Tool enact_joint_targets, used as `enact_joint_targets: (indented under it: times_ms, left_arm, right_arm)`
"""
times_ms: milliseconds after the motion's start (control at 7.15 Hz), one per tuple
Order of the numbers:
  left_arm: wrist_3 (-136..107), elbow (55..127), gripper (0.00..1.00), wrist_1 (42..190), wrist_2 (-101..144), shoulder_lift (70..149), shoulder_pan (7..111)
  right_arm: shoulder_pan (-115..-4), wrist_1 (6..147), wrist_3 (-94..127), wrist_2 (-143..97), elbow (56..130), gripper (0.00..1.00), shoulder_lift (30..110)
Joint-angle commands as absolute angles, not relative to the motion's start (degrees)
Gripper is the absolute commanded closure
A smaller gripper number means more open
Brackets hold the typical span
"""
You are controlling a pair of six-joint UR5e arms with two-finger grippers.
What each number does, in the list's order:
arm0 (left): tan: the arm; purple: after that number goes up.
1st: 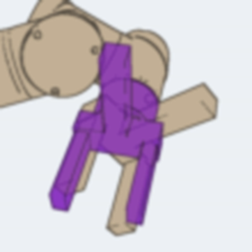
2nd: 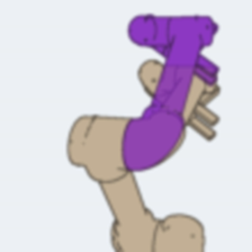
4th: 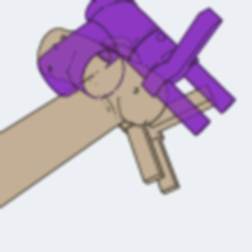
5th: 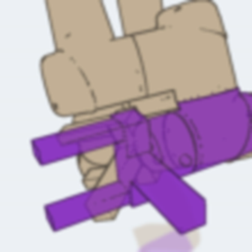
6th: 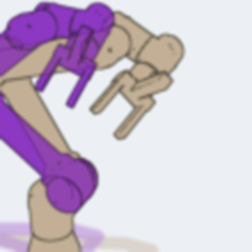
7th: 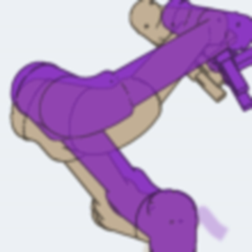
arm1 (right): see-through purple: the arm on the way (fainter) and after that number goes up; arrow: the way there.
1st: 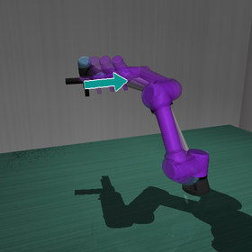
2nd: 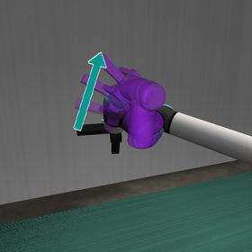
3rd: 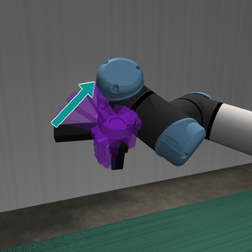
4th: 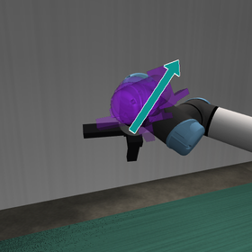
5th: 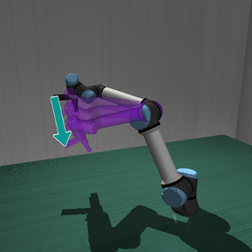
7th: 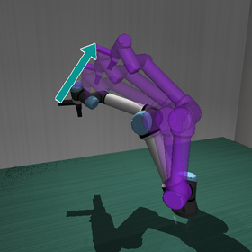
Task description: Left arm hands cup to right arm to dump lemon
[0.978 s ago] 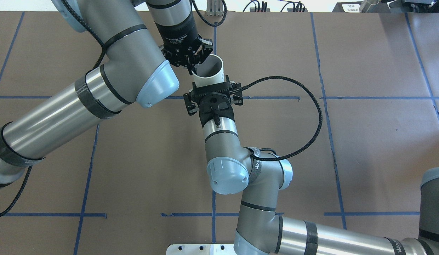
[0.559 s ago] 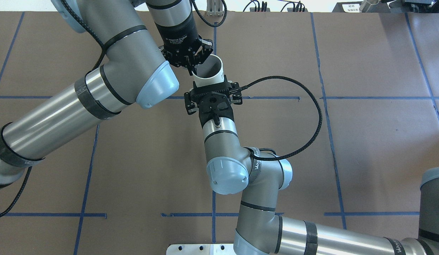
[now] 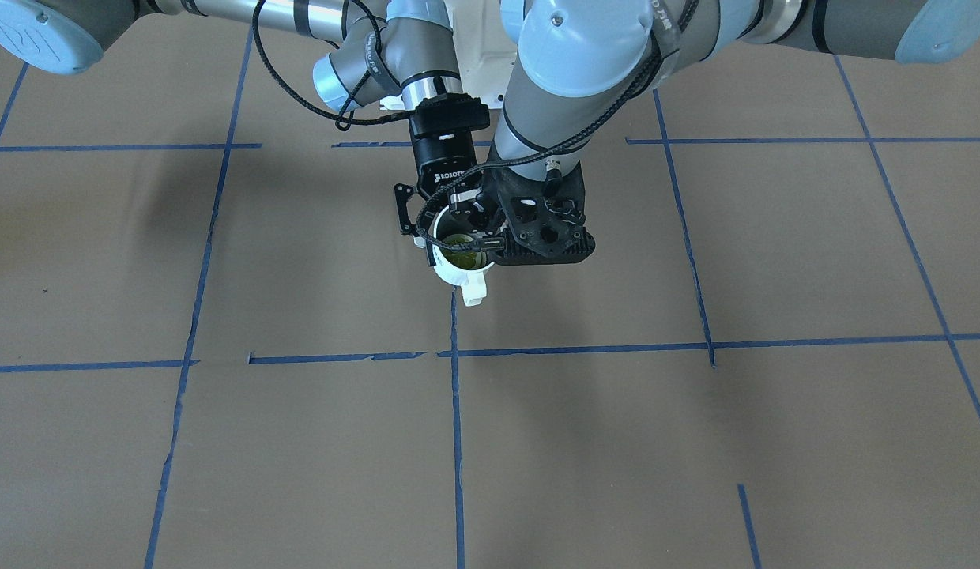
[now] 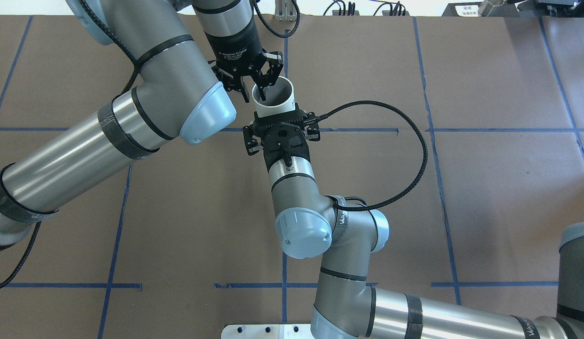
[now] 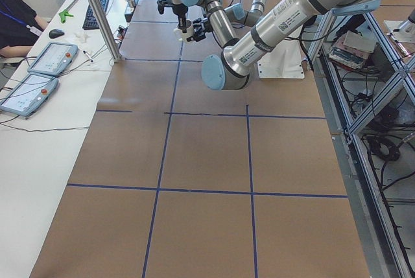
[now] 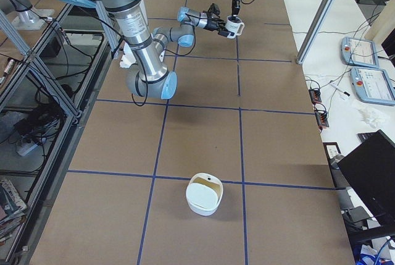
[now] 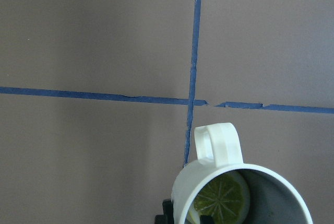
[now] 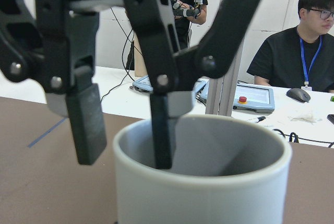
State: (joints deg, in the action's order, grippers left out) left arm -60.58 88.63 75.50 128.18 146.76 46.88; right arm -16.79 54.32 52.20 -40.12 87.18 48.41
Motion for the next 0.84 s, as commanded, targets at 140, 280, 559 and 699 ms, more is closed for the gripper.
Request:
enact_joint_targets:
  times_ms: [140, 280, 559, 699]
  left_arm:
    - [-60.56, 89.55, 0.00, 74.63, 128.23, 146.60, 46.93]
    - [-60.38, 90.60, 0.00, 73.23, 128.23, 146.60, 47.11]
    - [-60.29, 92.89, 0.00, 72.60, 128.32, 144.86, 48.85]
    - [-58.03, 94.55, 0.00, 71.99, 128.32, 142.49, 50.96]
  right_arm:
    - [-16.79, 54.32, 52.21, -40.17, 87.28, 0.42, 48.60]
    - [-16.79, 54.32, 52.21, -40.17, 87.28, 0.42, 48.69]
    - [-16.70, 54.32, 52.21, -40.17, 87.36, 0.42, 49.22]
    - [-16.79, 54.23, 52.12, -40.17, 87.54, 0.41, 49.31]
